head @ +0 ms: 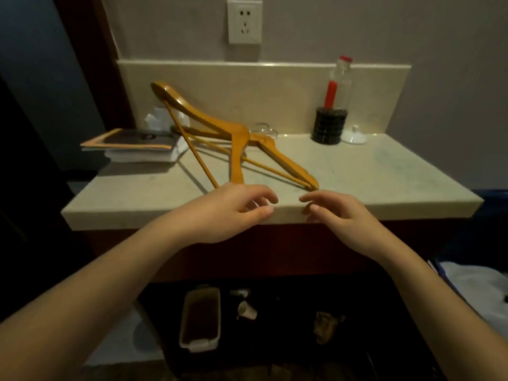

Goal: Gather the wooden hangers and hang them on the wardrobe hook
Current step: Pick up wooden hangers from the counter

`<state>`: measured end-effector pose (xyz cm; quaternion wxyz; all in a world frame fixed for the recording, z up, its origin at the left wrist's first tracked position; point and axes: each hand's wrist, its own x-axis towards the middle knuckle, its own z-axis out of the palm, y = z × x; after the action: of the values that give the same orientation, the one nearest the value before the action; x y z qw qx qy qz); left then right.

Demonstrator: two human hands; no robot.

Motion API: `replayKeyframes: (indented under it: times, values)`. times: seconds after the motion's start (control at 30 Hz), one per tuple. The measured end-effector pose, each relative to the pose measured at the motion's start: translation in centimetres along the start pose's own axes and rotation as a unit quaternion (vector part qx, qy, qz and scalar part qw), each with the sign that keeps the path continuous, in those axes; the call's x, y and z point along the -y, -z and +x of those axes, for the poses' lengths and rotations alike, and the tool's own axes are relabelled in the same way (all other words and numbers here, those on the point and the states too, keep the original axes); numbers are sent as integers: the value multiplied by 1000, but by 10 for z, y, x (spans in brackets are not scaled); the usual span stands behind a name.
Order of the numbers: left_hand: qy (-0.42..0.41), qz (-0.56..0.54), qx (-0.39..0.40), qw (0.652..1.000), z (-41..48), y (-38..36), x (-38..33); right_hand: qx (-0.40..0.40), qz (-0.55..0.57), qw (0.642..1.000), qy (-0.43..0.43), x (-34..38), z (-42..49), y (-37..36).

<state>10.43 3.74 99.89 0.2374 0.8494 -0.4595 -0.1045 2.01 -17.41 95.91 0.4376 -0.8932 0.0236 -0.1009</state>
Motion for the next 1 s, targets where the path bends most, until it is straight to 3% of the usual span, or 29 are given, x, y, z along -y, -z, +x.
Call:
replayKeyframes:
  times: [0.17,0.4,0.6,0.87,1.0]
  values:
    - [10,120,-59,991,33,35,13,-1,-88,996,20,23,69,12]
    - [128,181,-158,962,118,40,80,-29,-218,974,-54,4,153,0]
    - [224,127,-131,957,149,33,115,-68,-241,964,-95,-12,200,-22]
    - [214,114,-136,961,156,24,125,-149,-302,934,-120,-44,234,-49]
    - [238,118,-85,960,161,28,126,-163,-303,929,-132,-54,240,-49]
